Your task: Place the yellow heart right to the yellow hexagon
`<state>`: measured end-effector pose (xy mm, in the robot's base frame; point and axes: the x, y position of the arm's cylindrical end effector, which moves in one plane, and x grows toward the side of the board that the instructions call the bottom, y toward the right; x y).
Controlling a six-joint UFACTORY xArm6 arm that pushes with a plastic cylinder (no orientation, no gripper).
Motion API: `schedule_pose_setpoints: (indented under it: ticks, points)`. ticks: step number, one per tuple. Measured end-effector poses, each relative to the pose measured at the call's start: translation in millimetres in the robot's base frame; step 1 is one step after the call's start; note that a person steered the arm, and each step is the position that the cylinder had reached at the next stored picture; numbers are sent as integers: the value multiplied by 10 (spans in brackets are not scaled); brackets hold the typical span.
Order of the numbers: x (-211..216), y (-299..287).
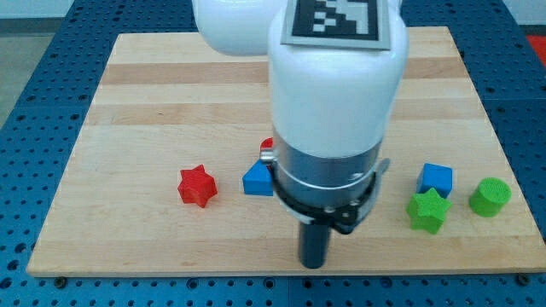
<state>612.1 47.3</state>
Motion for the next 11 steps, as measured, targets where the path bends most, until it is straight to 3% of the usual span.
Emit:
schedule_pose_setpoints:
  ticks: [1,2,7,9,10,11]
  points:
    - [-121,388]
    - [-136,421]
    - [-459,26]
    - [-582,568]
    - [-582,568]
    - [-844,355]
